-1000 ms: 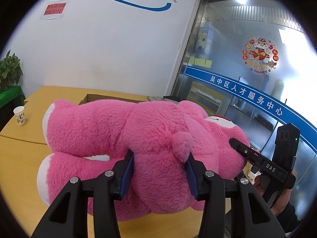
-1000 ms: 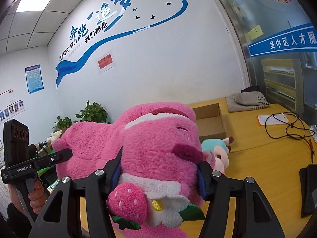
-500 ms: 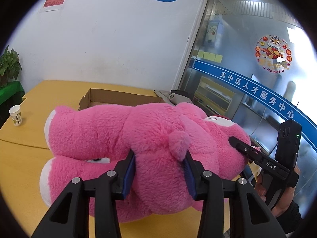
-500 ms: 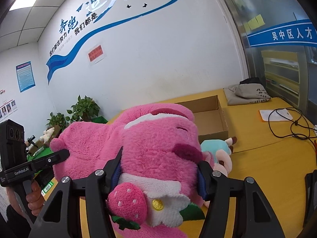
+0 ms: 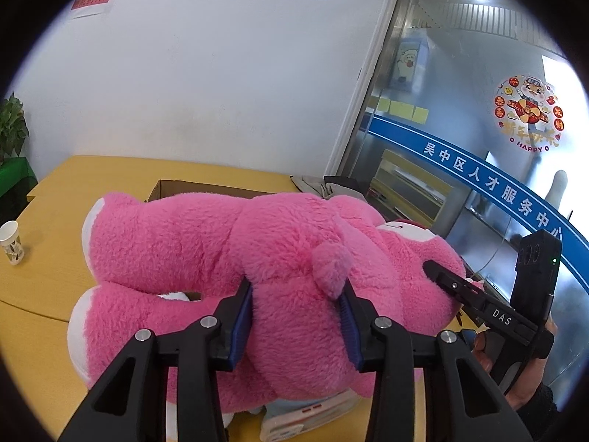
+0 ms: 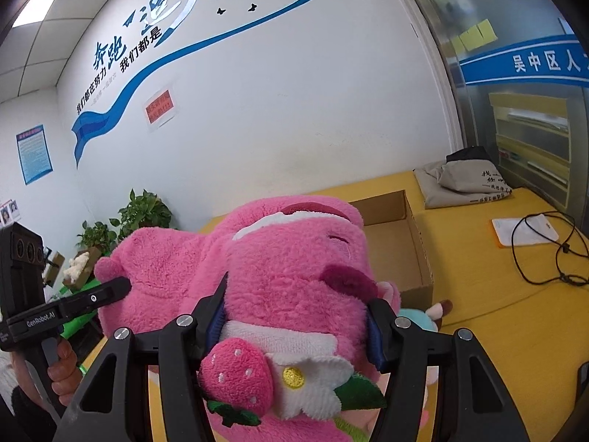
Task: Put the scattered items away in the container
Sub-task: 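Lift the pink bear with both grippers and carry it over the box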
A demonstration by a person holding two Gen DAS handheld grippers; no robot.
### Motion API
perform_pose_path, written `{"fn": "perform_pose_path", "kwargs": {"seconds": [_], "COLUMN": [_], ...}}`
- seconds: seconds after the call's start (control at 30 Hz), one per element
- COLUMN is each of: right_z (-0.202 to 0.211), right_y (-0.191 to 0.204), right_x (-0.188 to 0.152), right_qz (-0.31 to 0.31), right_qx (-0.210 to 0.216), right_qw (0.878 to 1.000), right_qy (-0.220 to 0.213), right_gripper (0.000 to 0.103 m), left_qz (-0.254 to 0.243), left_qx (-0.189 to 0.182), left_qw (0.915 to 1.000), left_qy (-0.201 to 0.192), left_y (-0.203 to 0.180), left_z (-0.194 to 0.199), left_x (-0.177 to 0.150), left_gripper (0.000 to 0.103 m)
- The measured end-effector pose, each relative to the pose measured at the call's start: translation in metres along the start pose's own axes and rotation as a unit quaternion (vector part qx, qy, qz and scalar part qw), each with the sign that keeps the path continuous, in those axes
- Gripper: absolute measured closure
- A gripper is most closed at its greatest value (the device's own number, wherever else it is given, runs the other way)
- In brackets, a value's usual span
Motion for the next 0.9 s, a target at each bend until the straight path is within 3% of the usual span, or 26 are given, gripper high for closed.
{"fn": "perform_pose_path", "kwargs": {"seconds": [0.2, 0.3, 0.5, 0.73, 0.9], "right_z": [-0.027, -0.048, -0.069, -0.099, -0.14], "right_y": [-0.01, -0.015, -0.017, -0.025, -0.038], "right_x": [0.006, 0.004, 0.012, 0.063, 0.094], "right_qz": [-0.011, -0.02, -0.023, -0.004, -0.005], "right_qx": [0.008, 0.01, 0.002, -0.018, -0.028], "right_qw": [1.0, 0.999, 0.999, 1.0, 1.0], "right_qy": [0.01, 0.035, 0.044, 0.018, 0.014], "right_gripper": [0.039, 0.039, 0.039, 0.04, 0.04], "left_qz": [0.008, 0.012, 0.016, 0.007, 0.005], "left_qx": [0.007, 0.014, 0.004, -0.01, -0.005], "left_qw": [0.9999, 0.9997, 0.9997, 0.9998, 0.9992], "left_qy": [0.014, 0.013, 0.015, 0.014, 0.038], "left_y": [0.011, 0.018, 0.031, 0.048, 0.066], "left_z": [-0.018, -0.025, -0.048, -0.086, -0.131], "left_x": [0.002, 0.006, 0.027, 0.068, 0.093], "left_gripper": [0.064, 0.066, 0.067, 0.07, 0.071]}}
Point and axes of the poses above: each gripper's, at about its wrist camera, not at the fingertips, and z roughly against the way its jaws point, y to its left, x to its top, the point moved 10 cm from there along -z, roughly the way its jaws point, and after that the axes turned 3 degrees about -x, right-handed, at the moved point
